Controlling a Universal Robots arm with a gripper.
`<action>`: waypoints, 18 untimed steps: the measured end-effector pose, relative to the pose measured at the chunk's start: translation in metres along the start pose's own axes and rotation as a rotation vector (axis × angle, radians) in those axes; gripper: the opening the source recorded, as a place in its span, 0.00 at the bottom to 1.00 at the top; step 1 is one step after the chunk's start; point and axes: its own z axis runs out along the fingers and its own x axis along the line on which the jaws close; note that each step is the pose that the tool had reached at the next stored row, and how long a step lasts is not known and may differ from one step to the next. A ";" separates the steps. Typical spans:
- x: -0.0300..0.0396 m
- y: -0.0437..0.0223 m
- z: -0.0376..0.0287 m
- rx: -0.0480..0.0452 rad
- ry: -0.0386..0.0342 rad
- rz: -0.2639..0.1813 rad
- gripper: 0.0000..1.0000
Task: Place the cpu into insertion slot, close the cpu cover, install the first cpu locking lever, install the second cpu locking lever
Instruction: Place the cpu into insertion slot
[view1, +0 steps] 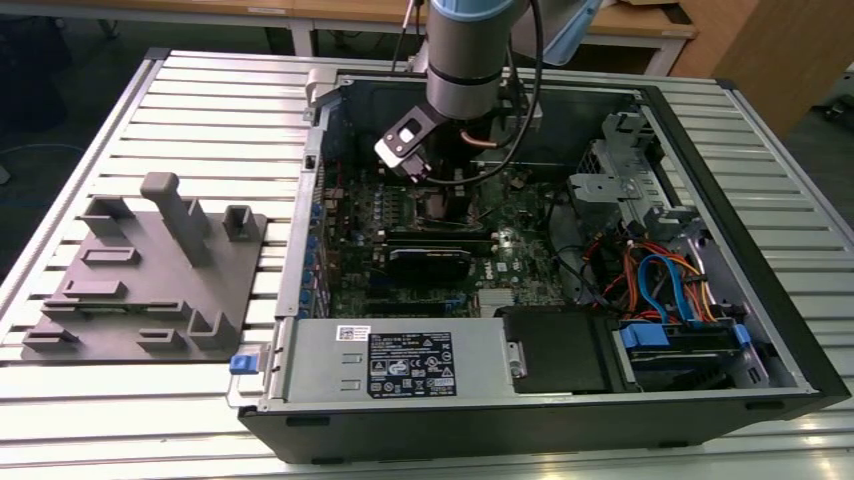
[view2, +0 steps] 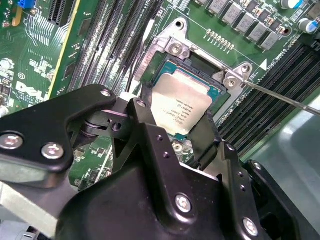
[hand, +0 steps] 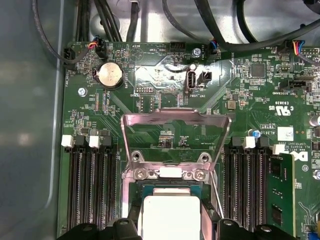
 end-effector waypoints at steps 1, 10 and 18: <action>0.0000 0.0001 0.0003 0.0002 -0.0003 0.000 0.54; -0.0001 0.0001 0.0021 0.0001 -0.0002 0.000 0.54; -0.0001 0.0001 0.0022 0.0001 -0.0002 0.000 0.54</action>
